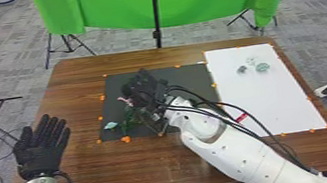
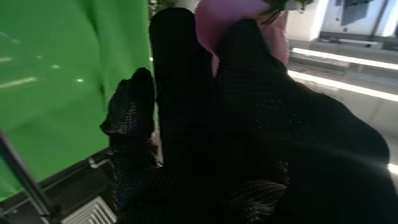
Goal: Arrange flowers
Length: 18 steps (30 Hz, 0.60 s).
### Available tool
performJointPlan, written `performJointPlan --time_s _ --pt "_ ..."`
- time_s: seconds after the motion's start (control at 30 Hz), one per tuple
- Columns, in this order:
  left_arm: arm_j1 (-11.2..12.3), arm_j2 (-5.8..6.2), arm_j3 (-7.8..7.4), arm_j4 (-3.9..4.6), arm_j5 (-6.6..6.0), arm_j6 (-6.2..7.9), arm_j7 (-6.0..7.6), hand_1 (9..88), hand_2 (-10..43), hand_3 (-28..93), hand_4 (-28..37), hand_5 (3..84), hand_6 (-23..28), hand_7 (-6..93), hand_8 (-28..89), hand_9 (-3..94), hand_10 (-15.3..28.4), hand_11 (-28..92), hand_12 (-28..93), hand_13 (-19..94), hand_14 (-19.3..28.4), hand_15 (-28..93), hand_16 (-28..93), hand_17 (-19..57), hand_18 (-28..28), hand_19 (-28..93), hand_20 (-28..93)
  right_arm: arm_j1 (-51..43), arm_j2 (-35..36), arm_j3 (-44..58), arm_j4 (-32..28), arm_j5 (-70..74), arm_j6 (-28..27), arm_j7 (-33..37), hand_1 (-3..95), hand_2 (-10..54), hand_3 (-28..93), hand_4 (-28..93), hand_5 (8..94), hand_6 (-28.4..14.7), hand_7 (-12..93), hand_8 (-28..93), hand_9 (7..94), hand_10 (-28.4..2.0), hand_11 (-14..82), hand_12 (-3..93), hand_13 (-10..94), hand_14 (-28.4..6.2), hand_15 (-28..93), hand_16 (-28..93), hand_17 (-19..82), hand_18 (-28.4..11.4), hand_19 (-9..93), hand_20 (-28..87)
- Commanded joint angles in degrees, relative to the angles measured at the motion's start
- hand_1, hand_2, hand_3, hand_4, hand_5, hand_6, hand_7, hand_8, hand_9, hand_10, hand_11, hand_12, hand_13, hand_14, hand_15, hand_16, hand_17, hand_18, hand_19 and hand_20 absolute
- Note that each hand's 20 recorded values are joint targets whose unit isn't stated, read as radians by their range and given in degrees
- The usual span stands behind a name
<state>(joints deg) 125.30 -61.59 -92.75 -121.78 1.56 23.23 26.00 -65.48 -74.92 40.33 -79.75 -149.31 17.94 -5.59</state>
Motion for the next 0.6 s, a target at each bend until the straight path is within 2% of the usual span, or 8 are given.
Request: performJointPlan --time_s 0.03,0.1,0.2,0.27,0.33,0.47,0.6 --pt "1.0 -0.62 0.11 0.22 -0.57 -0.03 -0.68 26.2 12.0 81 -28.3 49.6 11.8 10.1 -9 39.7 16.4 22 9 28 16.1 34 -7 -6.4 13.9 36 12 -1.8 1.9 -0.3 -2.9 -2.2 -1.3 2.5 62.7 -9.5 74 -28 72.9 1.5 48 -5 83.8 -8.5 15.0 42.4 67 -5.5 39 40 33 -20.3 85 41" --pt "0.7 -0.67 0.05 0.22 -1.16 -0.16 -0.93 26.2 12.1 81 -28.3 49.6 11.8 10.1 -9 39.7 16.4 22 9 28 16.1 34 -7 -6.4 14.0 36 12 -2.0 2.3 -0.4 -3.3 -2.8 -2.2 3.3 61.8 -9.5 74 -28 72.7 1.4 48 -6 82.9 -8.8 14.1 41.5 66 -5.8 38 40 32 -20.3 84 41" --pt "0.6 -0.68 -0.10 0.22 -0.67 0.12 -1.07 26.3 12.2 81 -28.3 49.6 11.8 10.2 -9 39.8 16.4 22 9 28 16.2 34 -7 -6.4 14.0 36 12 -2.9 3.0 -0.1 -4.3 -2.2 -3.7 4.8 60.2 -9.5 75 -28 72.9 1.2 45 -7 80.4 -9.4 10.4 37.0 63 -5.9 38 38 32 -20.2 84 40" --pt "0.9 -0.73 -0.57 0.04 -0.24 1.11 -1.66 26.2 12.3 81 -28.3 49.6 11.8 10.3 -9 39.8 16.4 22 9 28 16.3 34 -7 -6.5 14.1 36 12 -3.8 2.9 0.1 -4.8 -1.6 -4.2 5.9 58.7 -9.5 75 -28 72.5 1.1 43 -8 78.7 -9.7 8.7 34.8 61 -6.2 40 38 31 -20.3 84 40" --pt "0.8 -0.99 -0.78 0.05 -0.97 1.06 -1.56 26.2 12.2 81 -28.3 49.6 11.9 10.4 -9 39.8 16.6 22 9 28 16.6 35 -7 -6.6 14.4 36 12 -4.2 2.9 0.3 -5.1 -2.3 -4.6 6.3 57.1 -9.5 76 -28 72.2 1.1 41 -8 75.5 -10.2 13.4 30.2 60 -6.7 42 37 31 -20.4 84 40" --pt "0.9 -1.22 -0.62 0.05 -0.85 0.56 -1.98 26.2 12.2 81 -28.3 49.7 12.0 10.4 -9 39.8 16.8 22 9 28 16.8 35 -7 -6.7 14.7 36 12 -5.1 3.6 0.4 -6.6 -2.5 -6.0 5.6 55.0 -9.5 77 -28 70.4 0.9 37 -8 69.6 -11.8 21.3 20.7 56 -8.3 49 33 30 -20.6 84 41" --pt "1.3 -1.25 -0.77 -0.09 -1.09 0.55 -1.64 26.2 12.2 81 -28.3 49.7 12.0 10.6 -9 39.8 16.8 22 9 28 16.8 34 -7 -6.8 14.8 37 12 -6.0 4.4 0.6 -8.6 -1.7 -7.3 5.8 52.3 -9.5 81 -28 69.8 1.3 33 -8 67.3 -12.1 22.3 17.9 55 -9.2 52 30 30 -20.6 84 41"
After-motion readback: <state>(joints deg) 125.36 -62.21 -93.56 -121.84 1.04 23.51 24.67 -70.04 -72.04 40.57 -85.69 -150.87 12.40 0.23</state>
